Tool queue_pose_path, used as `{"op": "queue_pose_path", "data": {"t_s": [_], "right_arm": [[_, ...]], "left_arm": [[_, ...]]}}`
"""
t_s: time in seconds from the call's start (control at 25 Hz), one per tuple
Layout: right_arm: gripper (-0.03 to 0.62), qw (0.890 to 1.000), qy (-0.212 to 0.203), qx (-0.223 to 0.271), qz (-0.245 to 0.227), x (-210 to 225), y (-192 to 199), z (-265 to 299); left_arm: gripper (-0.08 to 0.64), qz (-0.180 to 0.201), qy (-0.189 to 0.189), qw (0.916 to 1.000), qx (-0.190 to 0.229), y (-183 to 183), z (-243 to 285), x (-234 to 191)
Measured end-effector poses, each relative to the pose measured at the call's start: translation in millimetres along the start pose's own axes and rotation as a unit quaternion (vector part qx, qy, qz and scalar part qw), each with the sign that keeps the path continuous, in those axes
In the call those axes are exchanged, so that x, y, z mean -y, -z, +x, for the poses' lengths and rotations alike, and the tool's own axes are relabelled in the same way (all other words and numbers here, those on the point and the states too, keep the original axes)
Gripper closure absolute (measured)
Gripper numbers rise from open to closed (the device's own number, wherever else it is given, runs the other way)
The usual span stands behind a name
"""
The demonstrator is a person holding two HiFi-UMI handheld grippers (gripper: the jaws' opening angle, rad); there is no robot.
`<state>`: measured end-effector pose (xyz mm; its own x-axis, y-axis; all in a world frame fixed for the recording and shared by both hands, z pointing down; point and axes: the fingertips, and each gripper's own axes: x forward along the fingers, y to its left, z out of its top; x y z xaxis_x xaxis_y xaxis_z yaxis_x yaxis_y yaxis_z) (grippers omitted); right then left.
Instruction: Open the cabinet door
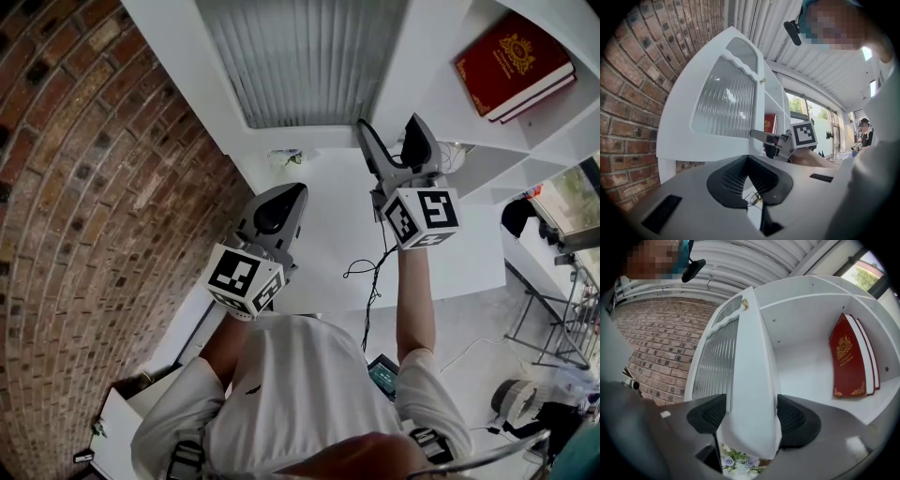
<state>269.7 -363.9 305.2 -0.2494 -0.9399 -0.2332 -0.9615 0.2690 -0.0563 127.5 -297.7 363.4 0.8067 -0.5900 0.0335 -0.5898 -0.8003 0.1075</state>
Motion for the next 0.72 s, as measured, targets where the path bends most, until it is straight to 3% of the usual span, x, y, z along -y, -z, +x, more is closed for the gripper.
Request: {"op": "queue_pose_path", "data": {"t_s": [0.32, 0.72], "right_arm": [[0.291, 0.999, 0.025, -0.013, -0.029, 3.1, 2.8, 1.9], [0.298, 0.998, 0.045, -0.024, -0.024, 4.9, 3.1, 1.3]], "left_arm": [[0.551, -0.003, -0.003, 1.0000, -0.002, 3.1, -6.1, -1.8], [0.551, -0.005, -0.003, 1.0000, 0.000, 4.2, -16.0, -0.8]]}}
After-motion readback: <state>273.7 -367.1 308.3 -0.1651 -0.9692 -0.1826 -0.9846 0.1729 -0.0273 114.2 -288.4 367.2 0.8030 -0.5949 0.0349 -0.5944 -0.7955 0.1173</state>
